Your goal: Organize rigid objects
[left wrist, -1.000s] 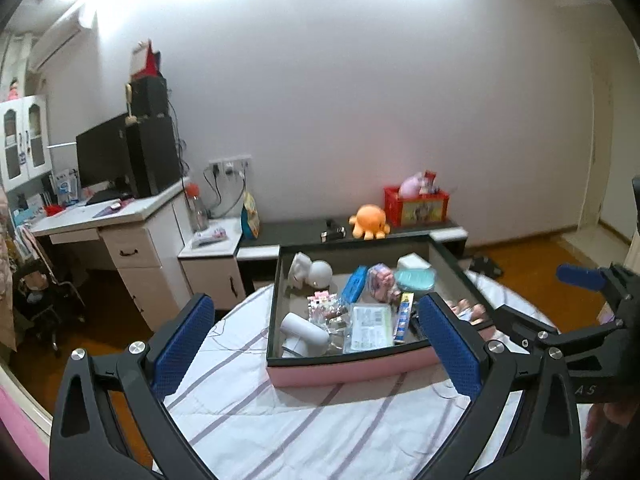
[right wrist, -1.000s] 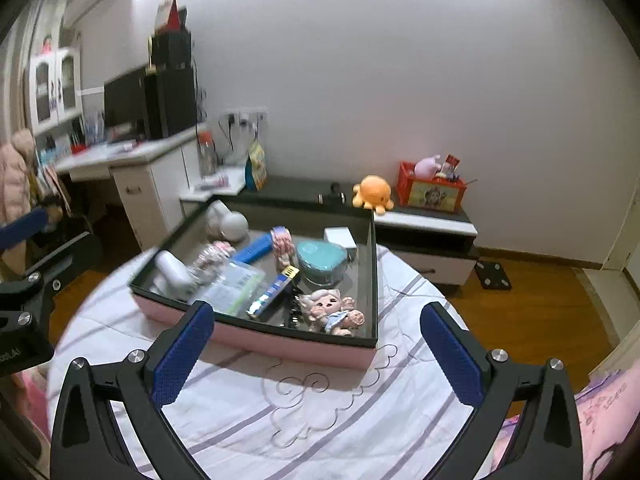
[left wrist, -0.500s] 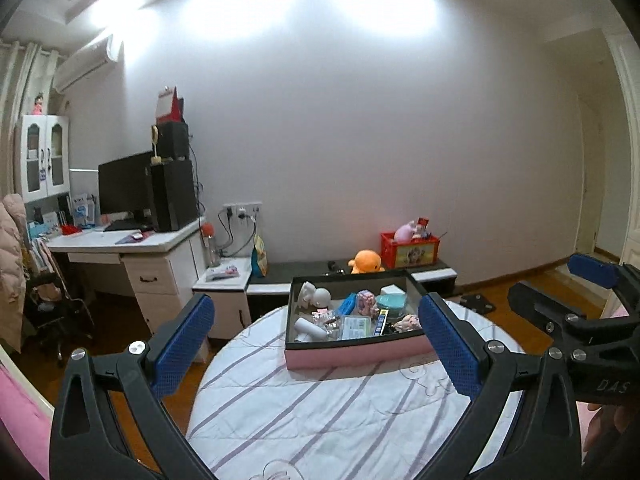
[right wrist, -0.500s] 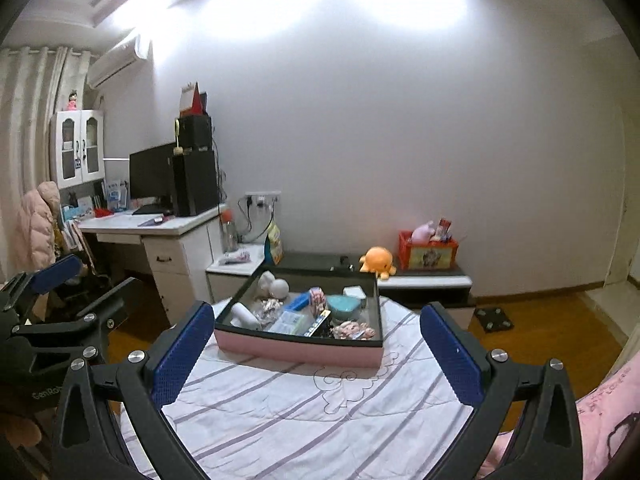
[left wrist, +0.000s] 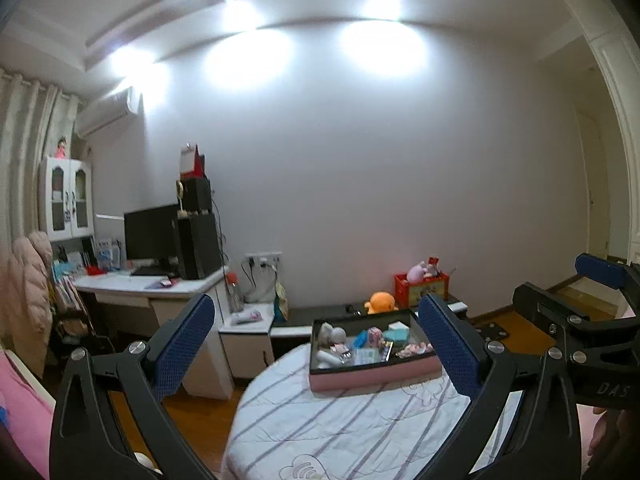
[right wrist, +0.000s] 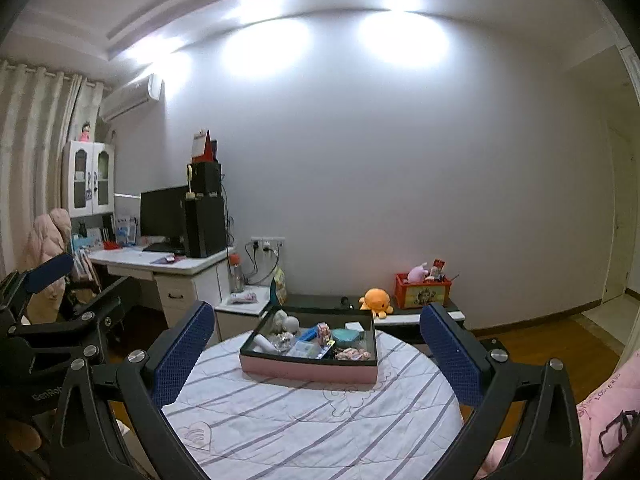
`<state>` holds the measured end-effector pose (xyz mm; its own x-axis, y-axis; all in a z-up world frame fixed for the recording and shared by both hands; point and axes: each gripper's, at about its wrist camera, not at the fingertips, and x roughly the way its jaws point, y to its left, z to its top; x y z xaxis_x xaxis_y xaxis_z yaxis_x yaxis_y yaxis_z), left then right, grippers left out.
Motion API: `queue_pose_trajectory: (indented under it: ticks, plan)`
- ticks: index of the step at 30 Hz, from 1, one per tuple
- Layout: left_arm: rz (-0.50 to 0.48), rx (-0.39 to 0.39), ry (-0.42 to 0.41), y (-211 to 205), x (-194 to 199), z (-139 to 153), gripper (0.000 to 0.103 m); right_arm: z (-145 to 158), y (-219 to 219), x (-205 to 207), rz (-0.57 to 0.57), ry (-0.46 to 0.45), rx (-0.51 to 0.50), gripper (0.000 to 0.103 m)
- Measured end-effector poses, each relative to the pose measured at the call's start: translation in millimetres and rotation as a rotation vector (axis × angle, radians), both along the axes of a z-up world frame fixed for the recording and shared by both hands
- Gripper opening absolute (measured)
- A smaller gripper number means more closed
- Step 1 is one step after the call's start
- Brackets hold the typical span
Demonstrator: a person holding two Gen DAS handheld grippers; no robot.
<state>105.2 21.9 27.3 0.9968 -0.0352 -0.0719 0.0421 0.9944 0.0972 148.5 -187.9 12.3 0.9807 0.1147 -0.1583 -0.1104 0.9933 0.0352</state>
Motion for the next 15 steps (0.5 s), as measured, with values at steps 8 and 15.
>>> queue_pose_trajectory:
  ticks: [8, 15]
  plan:
    - [0.000, -0.021, -0.038, 3, -23, 10, 0.103, 11, 4, -28, -0.013, -0.059, -0.021, 0.103]
    - [0.027, -0.004, -0.073, -1, -35, 12, 0.103, 12, 4, -36, -0.015, -0.074, -0.029, 0.103]
